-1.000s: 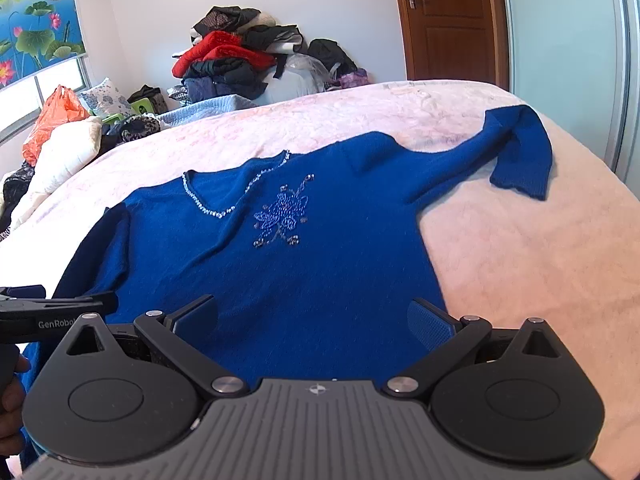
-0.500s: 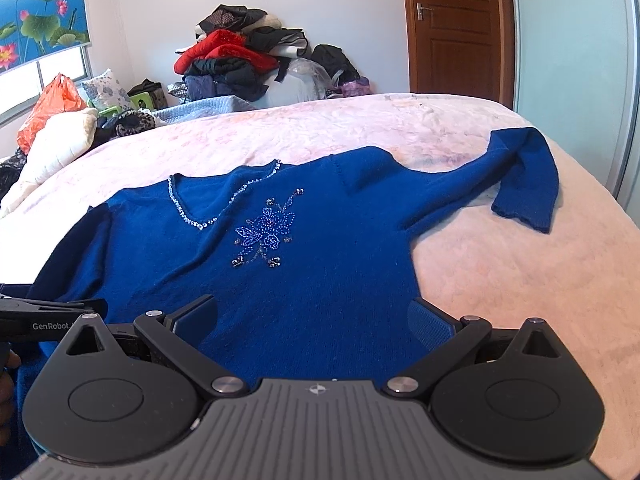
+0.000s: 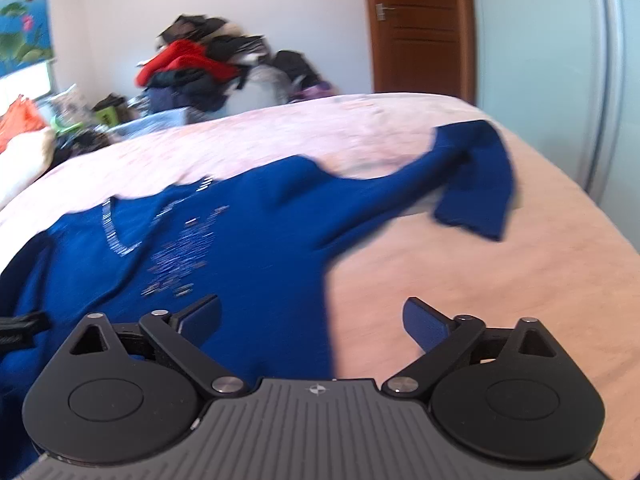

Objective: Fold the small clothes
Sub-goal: 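Grasp the sweater sleeve cuff with the right gripper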

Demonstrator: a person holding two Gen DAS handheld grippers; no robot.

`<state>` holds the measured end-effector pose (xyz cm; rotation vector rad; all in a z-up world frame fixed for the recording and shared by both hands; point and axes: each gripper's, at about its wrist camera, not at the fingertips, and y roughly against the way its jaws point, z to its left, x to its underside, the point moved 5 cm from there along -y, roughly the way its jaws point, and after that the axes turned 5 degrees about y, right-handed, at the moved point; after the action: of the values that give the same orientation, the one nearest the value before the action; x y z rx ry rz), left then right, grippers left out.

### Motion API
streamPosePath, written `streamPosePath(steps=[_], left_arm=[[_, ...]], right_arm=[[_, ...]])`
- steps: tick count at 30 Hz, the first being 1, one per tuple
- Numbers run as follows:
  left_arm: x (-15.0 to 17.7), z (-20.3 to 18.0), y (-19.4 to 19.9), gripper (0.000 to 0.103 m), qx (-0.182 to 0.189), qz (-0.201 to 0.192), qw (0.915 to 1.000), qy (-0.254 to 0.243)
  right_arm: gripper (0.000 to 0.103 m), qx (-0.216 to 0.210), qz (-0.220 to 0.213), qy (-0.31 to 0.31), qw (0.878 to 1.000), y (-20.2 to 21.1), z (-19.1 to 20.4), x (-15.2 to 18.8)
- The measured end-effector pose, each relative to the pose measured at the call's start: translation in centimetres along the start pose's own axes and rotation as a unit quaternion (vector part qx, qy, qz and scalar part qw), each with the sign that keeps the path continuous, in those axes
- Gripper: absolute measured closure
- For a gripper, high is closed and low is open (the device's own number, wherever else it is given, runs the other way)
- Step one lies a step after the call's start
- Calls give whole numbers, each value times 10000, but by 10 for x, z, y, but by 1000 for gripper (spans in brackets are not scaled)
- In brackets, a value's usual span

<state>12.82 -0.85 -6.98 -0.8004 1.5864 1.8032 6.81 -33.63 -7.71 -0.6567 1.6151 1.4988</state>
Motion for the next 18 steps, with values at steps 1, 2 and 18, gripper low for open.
streamPosePath(steps=[1, 2, 18], left_arm=[[0, 1, -1, 0, 19, -4, 10000, 34], [1, 1, -2, 0, 29, -10, 10000, 64], [11, -3, -10, 0, -37, -155, 9999, -8]], right_arm=[[7, 109, -4, -54, 9999, -3, -9, -2], [9, 226, -36, -126, 9997, -7, -19, -4], [23, 544, -467, -2151, 9740, -99, -133, -33]])
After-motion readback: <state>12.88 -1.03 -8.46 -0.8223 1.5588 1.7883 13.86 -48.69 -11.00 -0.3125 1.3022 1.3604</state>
